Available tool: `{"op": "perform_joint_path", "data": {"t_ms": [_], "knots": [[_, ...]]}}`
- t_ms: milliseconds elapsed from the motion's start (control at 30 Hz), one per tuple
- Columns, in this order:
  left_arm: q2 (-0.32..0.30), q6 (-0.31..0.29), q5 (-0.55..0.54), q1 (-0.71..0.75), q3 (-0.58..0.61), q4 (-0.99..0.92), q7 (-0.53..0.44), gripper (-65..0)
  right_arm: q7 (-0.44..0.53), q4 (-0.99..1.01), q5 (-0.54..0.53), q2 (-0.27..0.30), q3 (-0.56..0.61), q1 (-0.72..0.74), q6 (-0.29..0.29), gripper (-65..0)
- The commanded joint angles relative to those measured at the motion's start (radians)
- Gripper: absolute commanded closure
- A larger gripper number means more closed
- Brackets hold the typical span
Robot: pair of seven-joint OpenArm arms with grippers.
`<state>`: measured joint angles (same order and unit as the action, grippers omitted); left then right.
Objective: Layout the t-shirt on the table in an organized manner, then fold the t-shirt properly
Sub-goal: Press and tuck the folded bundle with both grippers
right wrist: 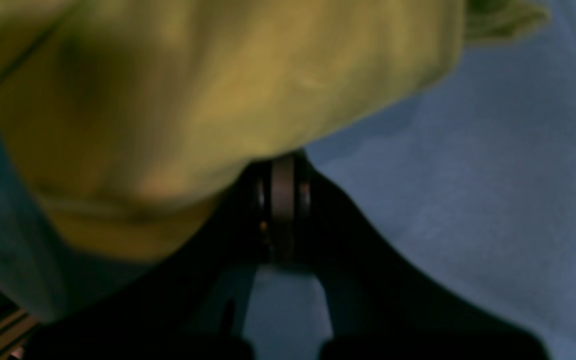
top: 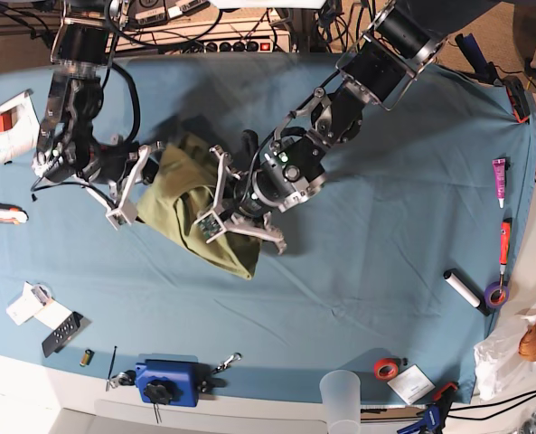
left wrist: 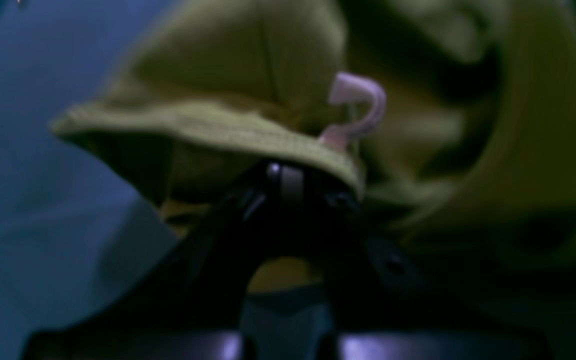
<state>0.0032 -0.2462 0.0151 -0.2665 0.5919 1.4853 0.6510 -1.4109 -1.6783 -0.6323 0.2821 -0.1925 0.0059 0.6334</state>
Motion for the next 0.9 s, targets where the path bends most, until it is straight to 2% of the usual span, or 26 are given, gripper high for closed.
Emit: {"op": "perform_joint_path", "data": {"t_ms": [0, 167, 267, 400, 467, 567, 700, 867], "knots": [[0.013, 0.002, -0.007, -0.026, -0.001, 0.017, -0.032, 0.0, 0.015, -0.042, -0.026, 0.013, -0.003, -0.002, 0.006, 0.0], [0.013, 0.002, -0.007, -0.036, -0.001, 0.017, -0.068, 0.0, 0.015, -0.117, -0.026, 0.009, -0.003, -0.087, 0.006, 0.0], [0.013, 0.006, 0.032, -0.053, -0.001, 0.017, -0.051, 0.0, 0.015, -0.138, -0.026, 0.009, -0.003, -0.117, 0.006, 0.0], [0.013, 0.182, 0.071, -0.093, -0.002, 0.019, 0.032, 0.0, 0.015, -0.175, -0.032, 0.01, -0.003, -0.127, 0.031, 0.0], [0.013, 0.23, 0.071, -0.114, -0.002, 0.03, 0.091, 0.0, 0.015, -0.204, -0.063, 0.01, -0.004, -0.127, 0.058, 0.0], [0.013, 0.264, 0.105, -0.121, -0.002, 0.072, 0.17, 0.0, 0.049, -0.254, -0.129, 0.01, -0.004, -0.127, 0.065, 0.0], [0.013, 0.322, 0.195, -0.113, -0.002, 0.155, 0.293, 0.0, 0.267, -0.256, -0.1, 0.008, -0.003, -0.102, 0.065, 0.0], [0.013, 0.328, 0.221, -0.084, -0.001, 0.24, 0.367, 0.0, 0.245, -0.187, -0.06, 0.0, 0.008, -0.016, 0.065, 0.0]]}}
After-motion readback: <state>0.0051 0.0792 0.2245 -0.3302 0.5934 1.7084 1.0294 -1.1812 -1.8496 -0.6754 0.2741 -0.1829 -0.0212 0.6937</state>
